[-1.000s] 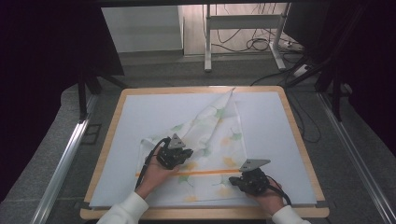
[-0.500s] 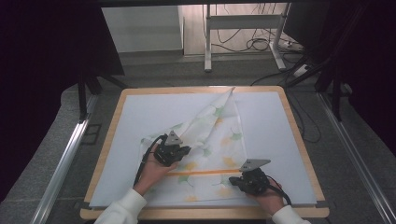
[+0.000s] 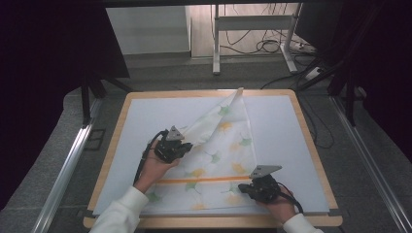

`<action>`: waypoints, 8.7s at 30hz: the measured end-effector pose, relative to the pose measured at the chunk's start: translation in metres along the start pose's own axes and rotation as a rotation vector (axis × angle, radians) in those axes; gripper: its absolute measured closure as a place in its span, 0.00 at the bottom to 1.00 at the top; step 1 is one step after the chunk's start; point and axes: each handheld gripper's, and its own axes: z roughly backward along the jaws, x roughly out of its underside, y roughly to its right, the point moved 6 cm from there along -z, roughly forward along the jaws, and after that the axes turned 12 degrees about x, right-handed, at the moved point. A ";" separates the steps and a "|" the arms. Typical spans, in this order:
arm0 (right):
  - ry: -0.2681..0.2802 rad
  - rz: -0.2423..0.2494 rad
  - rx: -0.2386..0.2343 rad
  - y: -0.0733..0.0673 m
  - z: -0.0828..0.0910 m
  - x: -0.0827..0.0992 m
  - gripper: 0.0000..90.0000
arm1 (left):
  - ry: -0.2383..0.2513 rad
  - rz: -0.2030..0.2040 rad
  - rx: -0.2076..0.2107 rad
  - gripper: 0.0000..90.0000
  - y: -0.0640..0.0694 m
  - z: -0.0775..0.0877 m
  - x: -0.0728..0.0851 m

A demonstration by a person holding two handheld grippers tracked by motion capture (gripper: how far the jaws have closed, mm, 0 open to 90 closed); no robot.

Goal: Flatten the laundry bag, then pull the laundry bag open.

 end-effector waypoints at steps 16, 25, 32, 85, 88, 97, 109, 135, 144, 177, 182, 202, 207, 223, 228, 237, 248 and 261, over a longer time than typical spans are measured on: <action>0.001 0.002 0.000 0.000 0.000 0.000 0.99 | 0.002 0.024 -0.031 0.98 -0.022 0.010 -0.006; 0.001 -0.001 -0.008 0.001 0.000 0.000 0.99 | -0.020 0.041 -0.059 0.98 -0.043 0.010 -0.005; 0.001 -0.002 -0.007 0.001 0.000 0.000 0.99 | 0.017 0.063 -0.063 0.98 -0.054 0.013 -0.008; 0.002 -0.007 -0.010 0.000 0.000 0.000 0.99 | 0.189 0.243 -0.264 0.38 -0.170 0.056 -0.008; 0.004 -0.006 -0.010 0.001 0.000 0.000 0.99 | 0.194 0.220 -0.248 0.38 -0.161 0.061 -0.010; 0.004 -0.006 -0.009 0.000 0.000 0.000 0.99 | 0.180 0.161 -0.188 0.57 -0.131 0.056 0.002; 0.003 -0.003 -0.005 0.000 0.000 0.000 0.99 | 0.133 0.123 -0.122 0.51 -0.093 0.047 0.016; 0.025 -0.005 -0.007 0.002 0.006 -0.002 0.99 | 0.108 0.104 -0.009 0.40 -0.011 0.039 0.053; 0.062 -0.077 0.026 0.020 0.027 0.006 0.99 | 0.102 0.056 0.001 0.37 0.013 0.032 0.048; 0.100 -0.186 0.108 0.075 0.039 0.008 0.99 | 0.031 -0.080 0.107 0.35 0.081 -0.019 0.023; 0.093 -0.190 0.098 0.065 0.041 0.014 0.99 | 0.036 -0.088 0.123 0.36 0.086 -0.026 0.015; 0.050 -0.139 0.054 0.040 0.034 0.018 0.99 | -0.009 -0.130 0.183 0.39 0.106 -0.069 -0.022; 0.030 -0.129 0.056 0.036 0.031 0.020 0.99 | 0.000 -0.142 0.203 0.37 0.110 -0.078 -0.032; -0.013 -0.105 0.047 0.026 0.030 0.030 0.99 | -0.042 -0.155 0.230 0.41 0.123 -0.114 -0.039; -0.016 -0.109 0.041 0.027 0.030 0.031 0.99 | -0.064 -0.185 0.224 0.43 0.129 -0.124 -0.046; -0.019 -0.112 0.033 0.028 0.030 0.031 0.99 | -0.103 -0.225 0.235 0.49 0.136 -0.143 -0.050; -0.019 -0.116 0.031 0.028 0.030 0.031 0.99 | -0.143 -0.258 0.252 0.51 0.143 -0.155 -0.047; -0.020 -0.125 0.031 0.028 0.029 0.031 0.99 | -0.182 -0.219 0.318 0.69 0.145 -0.163 -0.051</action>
